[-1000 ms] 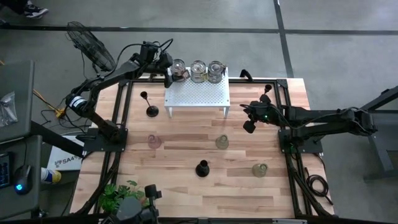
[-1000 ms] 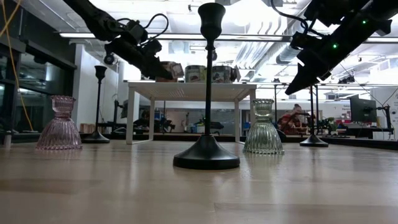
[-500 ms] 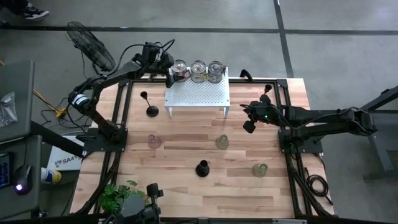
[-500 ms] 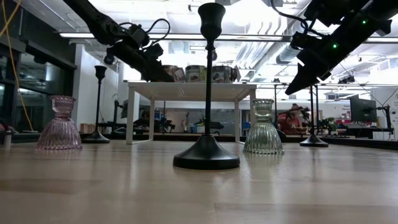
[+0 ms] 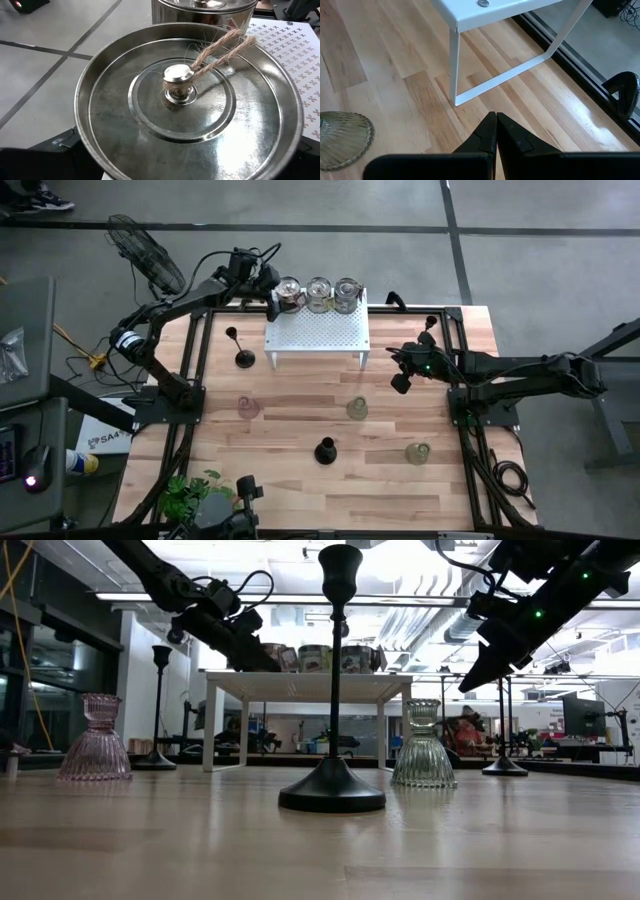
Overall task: Pick & Place candle stick holders
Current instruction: Align the scented candle on the shelf with the other scented candles
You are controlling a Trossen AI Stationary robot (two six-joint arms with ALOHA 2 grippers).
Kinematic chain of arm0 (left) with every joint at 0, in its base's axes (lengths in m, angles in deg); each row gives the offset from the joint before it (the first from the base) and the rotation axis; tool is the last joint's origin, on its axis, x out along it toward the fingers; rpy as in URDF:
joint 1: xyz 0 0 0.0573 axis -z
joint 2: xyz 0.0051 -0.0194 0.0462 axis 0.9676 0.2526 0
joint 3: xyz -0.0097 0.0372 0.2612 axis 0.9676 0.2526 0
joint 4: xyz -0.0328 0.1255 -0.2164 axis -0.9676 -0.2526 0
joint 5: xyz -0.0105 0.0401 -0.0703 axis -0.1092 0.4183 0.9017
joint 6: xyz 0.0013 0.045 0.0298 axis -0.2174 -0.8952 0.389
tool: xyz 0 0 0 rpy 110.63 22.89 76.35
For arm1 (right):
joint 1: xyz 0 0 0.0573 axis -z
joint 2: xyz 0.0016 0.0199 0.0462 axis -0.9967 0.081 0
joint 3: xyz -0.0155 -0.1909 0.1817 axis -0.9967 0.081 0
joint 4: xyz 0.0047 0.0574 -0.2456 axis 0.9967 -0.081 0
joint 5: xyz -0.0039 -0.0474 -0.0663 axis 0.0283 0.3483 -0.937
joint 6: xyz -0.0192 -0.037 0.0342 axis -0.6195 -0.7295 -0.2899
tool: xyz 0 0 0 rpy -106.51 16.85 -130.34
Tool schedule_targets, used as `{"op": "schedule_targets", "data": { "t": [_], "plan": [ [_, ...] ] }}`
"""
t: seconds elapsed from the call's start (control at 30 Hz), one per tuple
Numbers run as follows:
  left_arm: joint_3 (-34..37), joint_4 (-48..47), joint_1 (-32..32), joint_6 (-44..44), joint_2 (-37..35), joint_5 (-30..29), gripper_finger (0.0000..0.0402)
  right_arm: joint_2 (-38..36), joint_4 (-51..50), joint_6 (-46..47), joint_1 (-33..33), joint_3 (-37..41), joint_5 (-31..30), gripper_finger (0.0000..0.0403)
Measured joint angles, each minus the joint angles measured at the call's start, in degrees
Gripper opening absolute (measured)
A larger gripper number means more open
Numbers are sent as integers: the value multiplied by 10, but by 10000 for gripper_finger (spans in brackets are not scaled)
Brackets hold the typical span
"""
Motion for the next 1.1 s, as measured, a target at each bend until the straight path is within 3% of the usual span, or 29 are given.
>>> {"op": "schedule_targets", "data": {
  "t": [0.53, 0.8, 1.1],
  "plan": [
    [0, -4, 0, 0, 0, 0, 362, 0, 0, 0, 0, 0, 0, 2],
    [1, -14, 0, 11, 2, -6, 394, 0, 0, 0, 0, 0, 0, 2],
    [1, -7, 0, 13, 1, -7, 394, 0, 0, 2, 0, 0, 2, 2]
  ]
}}
